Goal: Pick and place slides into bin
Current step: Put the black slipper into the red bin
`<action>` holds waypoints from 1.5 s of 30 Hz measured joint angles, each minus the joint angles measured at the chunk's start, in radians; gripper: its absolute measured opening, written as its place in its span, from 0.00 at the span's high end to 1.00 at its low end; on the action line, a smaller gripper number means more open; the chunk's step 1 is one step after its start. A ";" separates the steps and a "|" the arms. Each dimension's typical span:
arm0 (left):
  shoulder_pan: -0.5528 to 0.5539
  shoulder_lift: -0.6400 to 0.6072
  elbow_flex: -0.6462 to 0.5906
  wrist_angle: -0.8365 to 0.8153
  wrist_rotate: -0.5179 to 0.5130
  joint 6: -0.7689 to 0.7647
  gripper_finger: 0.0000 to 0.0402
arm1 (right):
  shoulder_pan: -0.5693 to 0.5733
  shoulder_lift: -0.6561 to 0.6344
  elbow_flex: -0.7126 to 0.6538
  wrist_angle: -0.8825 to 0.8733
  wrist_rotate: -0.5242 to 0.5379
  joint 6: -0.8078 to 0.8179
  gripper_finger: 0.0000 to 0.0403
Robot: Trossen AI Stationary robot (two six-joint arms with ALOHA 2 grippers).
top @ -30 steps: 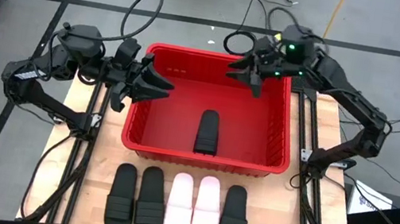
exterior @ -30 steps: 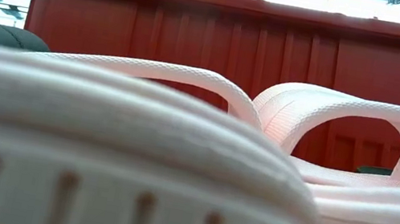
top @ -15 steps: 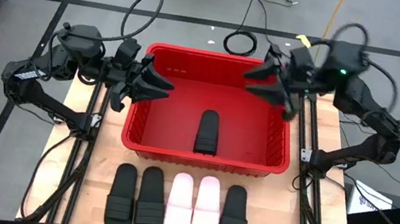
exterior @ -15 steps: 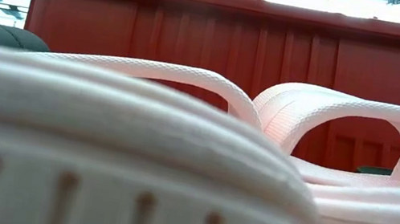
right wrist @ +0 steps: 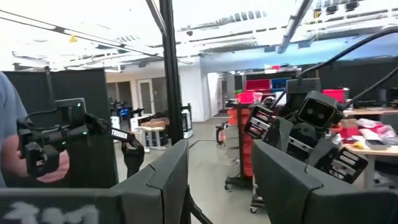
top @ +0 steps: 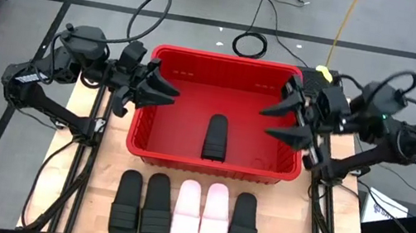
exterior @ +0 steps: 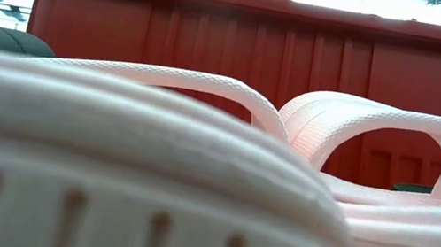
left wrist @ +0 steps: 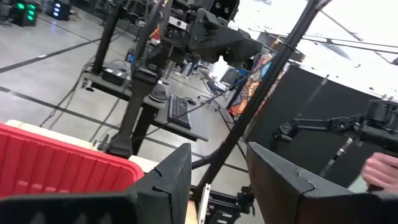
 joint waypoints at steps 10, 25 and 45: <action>0.000 0.000 0.000 -0.001 0.041 0.000 0.62 | 0.272 0.013 0.000 -0.090 0.439 -0.001 0.59; -0.008 0.000 0.000 -0.001 0.038 -0.080 0.62 | 0.583 0.085 0.000 -0.483 0.692 0.373 0.59; -0.198 0.091 0.001 0.013 -0.068 -0.086 0.62 | 0.676 0.248 -0.163 -0.975 0.446 0.763 0.59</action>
